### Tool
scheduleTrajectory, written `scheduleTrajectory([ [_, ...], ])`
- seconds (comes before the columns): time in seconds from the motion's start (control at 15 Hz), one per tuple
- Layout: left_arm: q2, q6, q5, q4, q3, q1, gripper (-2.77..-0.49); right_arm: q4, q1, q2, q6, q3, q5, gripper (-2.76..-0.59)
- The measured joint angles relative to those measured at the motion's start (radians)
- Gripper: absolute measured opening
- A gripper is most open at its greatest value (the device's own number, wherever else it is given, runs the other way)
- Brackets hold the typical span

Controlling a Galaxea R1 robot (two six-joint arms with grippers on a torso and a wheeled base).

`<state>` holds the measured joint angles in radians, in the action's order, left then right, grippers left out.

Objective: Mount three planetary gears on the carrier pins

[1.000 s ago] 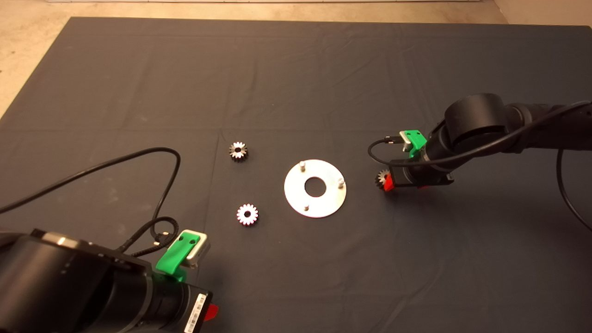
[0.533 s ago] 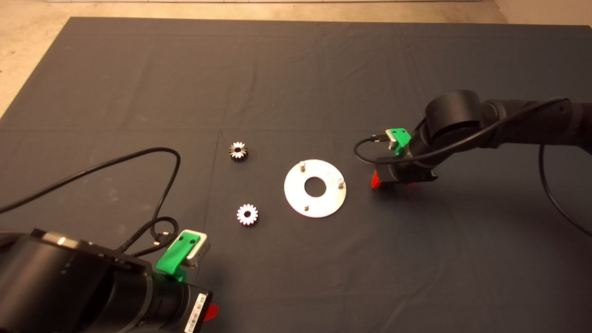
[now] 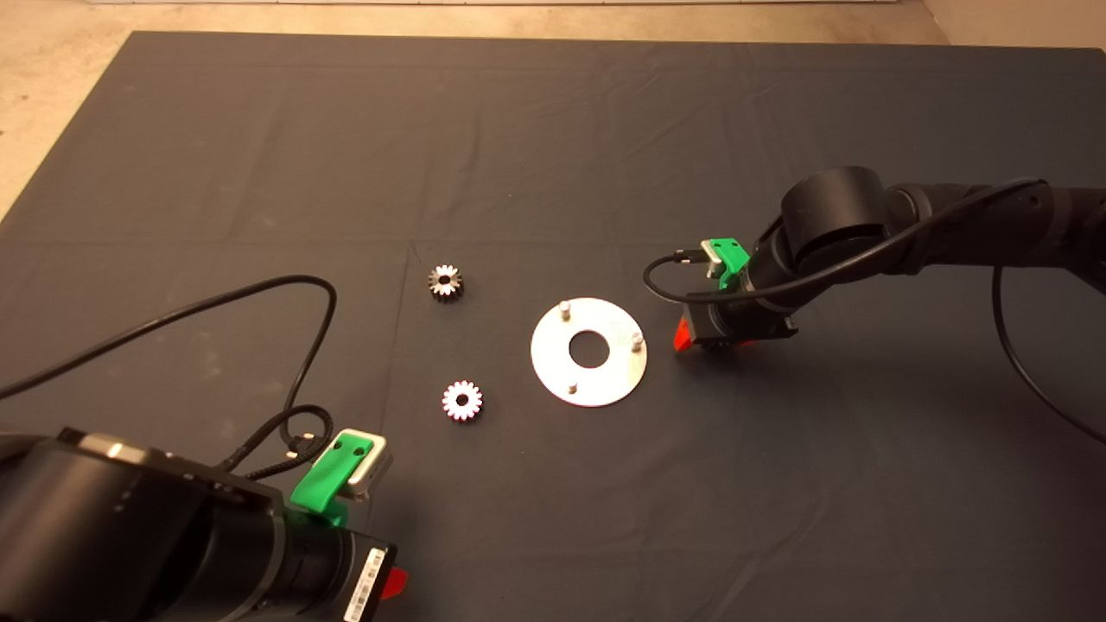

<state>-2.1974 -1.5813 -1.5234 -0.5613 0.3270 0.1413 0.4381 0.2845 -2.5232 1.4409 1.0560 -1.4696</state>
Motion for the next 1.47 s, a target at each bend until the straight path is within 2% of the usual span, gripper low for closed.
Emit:
scheduleTrajectory([
  [0.13, 0.000, 0.000, 0.000, 0.000, 0.000, 0.000, -1.80, 0.000, 0.001, 0.003, 0.000, 0.000, -0.002, -1.47],
  [0.2, 0.000, 0.000, 0.000, 0.000, 0.000, 0.000, -1.80, 0.000, 0.002, 0.005, 0.000, 0.000, -0.006, -1.47],
  [0.33, 0.000, 0.000, 0.000, 0.000, 0.000, 0.000, -1.80, 0.000, 0.009, 0.018, 0.000, 0.000, -0.025, -1.47],
  [0.53, 0.000, 0.000, 0.001, 0.000, 0.000, 0.000, -1.80, 0.000, 0.018, 0.030, 0.000, 0.000, -0.032, -1.47],
  [1.33, 0.003, 0.000, 0.001, 0.000, 0.000, 0.000, -1.80, 0.000, 0.017, 0.030, -0.004, 0.000, -0.031, -1.48],
  [1.47, 0.006, 0.000, 0.000, 0.000, 0.000, 0.000, -1.80, 0.000, 0.009, 0.030, -0.014, 0.005, -0.030, -1.54],
])
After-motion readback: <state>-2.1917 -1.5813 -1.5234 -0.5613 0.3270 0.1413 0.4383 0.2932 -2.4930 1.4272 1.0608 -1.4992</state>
